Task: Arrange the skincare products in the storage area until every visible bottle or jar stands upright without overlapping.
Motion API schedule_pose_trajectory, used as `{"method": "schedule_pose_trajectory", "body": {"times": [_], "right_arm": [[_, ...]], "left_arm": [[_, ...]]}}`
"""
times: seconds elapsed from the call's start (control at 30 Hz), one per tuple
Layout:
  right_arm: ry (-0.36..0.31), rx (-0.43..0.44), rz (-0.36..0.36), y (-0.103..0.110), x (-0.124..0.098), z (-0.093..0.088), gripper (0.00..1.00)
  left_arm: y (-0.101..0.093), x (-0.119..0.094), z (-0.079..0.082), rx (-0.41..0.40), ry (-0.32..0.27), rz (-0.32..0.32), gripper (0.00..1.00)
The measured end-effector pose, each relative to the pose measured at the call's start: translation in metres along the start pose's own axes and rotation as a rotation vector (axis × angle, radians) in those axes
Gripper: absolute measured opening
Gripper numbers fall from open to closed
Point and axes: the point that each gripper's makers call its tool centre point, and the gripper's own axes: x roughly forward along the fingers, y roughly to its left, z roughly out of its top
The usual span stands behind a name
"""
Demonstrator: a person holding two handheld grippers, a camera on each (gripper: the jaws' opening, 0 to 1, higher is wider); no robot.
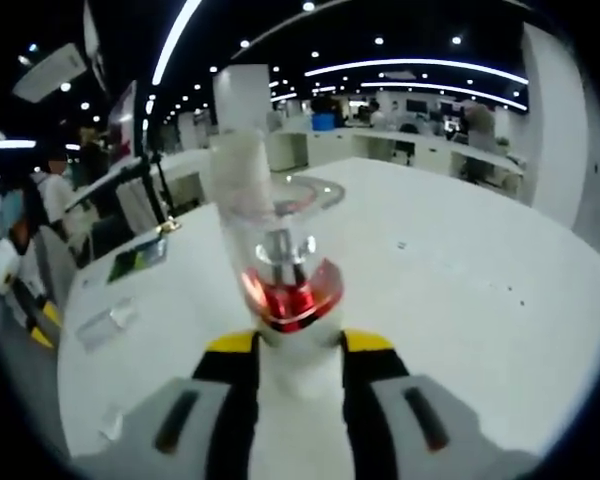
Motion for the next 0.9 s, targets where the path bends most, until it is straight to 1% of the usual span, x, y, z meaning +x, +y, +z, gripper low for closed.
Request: {"method": "schedule_pose_trajectory", "body": {"times": [0.53,0.8,0.9], "right_arm": [[-0.002,-0.005,0.013,0.0013,0.0024,0.0007,0.31],[-0.004,0.001,0.020,0.0030,0.0031,0.0015,0.32],[-0.005,0.017,0.018,0.0034,0.0031,0.0018,0.32]], "left_arm": [[-0.0002,0.0004,-0.0014,0.001,0.008,-0.001,0.25],[-0.0006,0.0006,-0.0027,0.000,0.016,-0.003,0.25],[-0.0003,0.0006,-0.0029,-0.001,0.018,-0.002,0.25]]}}
